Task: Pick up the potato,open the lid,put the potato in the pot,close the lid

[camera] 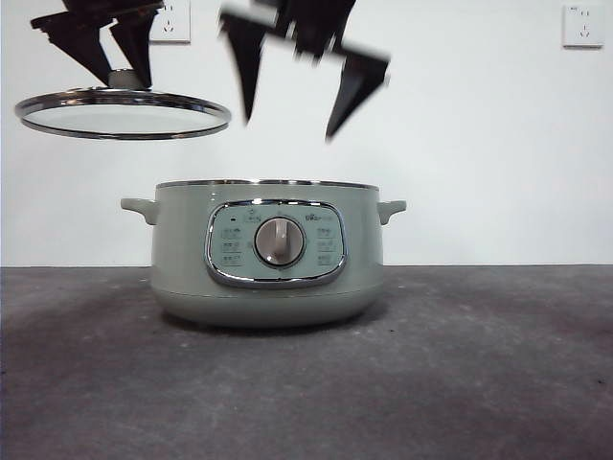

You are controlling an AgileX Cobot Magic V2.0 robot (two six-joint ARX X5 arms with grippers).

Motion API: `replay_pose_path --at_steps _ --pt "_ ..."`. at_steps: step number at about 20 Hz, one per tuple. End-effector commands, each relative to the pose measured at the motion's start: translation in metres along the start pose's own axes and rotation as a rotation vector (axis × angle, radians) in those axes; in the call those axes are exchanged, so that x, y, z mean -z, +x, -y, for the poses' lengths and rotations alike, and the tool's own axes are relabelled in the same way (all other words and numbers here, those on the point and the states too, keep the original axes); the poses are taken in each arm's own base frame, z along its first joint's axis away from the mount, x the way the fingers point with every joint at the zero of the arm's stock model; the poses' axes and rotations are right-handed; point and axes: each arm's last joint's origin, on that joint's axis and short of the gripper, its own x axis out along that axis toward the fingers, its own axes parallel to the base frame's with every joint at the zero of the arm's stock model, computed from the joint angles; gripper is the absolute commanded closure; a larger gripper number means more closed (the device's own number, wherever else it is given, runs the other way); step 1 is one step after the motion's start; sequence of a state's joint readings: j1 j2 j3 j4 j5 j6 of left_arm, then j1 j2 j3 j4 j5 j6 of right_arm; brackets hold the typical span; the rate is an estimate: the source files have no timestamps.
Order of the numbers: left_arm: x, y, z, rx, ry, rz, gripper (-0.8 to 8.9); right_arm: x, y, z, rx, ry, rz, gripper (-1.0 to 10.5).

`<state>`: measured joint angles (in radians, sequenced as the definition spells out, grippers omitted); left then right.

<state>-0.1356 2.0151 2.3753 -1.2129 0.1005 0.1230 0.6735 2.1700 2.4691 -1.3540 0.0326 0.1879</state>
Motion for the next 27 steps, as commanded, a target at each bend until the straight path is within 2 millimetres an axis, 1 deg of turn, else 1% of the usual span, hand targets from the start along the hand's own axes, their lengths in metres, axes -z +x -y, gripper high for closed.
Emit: replay_pose_path --at_steps 1,4,5,8,10,12,16,19,22,27 --pt "-0.006 -0.010 0.018 0.034 0.039 0.055 8.22 0.007 -0.043 -0.003 0.029 -0.054 0.071 9.5" --pt "-0.007 -0.008 0.052 0.093 0.082 0.038 8.22 0.026 -0.116 -0.012 -0.017 -0.095 0.214 9.5" --pt "-0.006 -0.007 0.064 0.113 0.099 0.028 8.22 0.035 -0.134 -0.017 -0.037 -0.113 0.244 9.5" --pt "-0.005 -0.004 0.089 0.150 0.124 0.016 8.22 0.062 -0.164 -0.028 -0.080 -0.165 0.263 9.5" --pt "-0.003 -0.002 0.105 0.174 0.144 0.004 8.22 0.084 -0.174 -0.033 -0.101 -0.202 0.240 9.5" --pt "0.000 0.001 0.119 0.195 0.152 -0.020 8.22 0.107 -0.179 -0.032 -0.111 -0.230 0.206 9.5" --pt "0.006 0.002 0.139 0.139 0.190 -0.062 8.22 0.148 -0.180 -0.017 -0.097 -0.240 0.140 9.5" --pt "0.007 0.002 0.145 0.131 0.194 -0.066 8.22 0.173 -0.180 -0.006 -0.090 -0.243 0.114 9.5" --pt "0.010 0.011 0.150 0.143 0.194 -0.098 8.22 0.197 -0.182 0.003 -0.089 -0.224 0.103 9.5" --pt "0.013 0.034 0.155 0.140 0.182 -0.146 8.22 0.222 -0.187 0.015 -0.094 -0.190 0.113 9.5"
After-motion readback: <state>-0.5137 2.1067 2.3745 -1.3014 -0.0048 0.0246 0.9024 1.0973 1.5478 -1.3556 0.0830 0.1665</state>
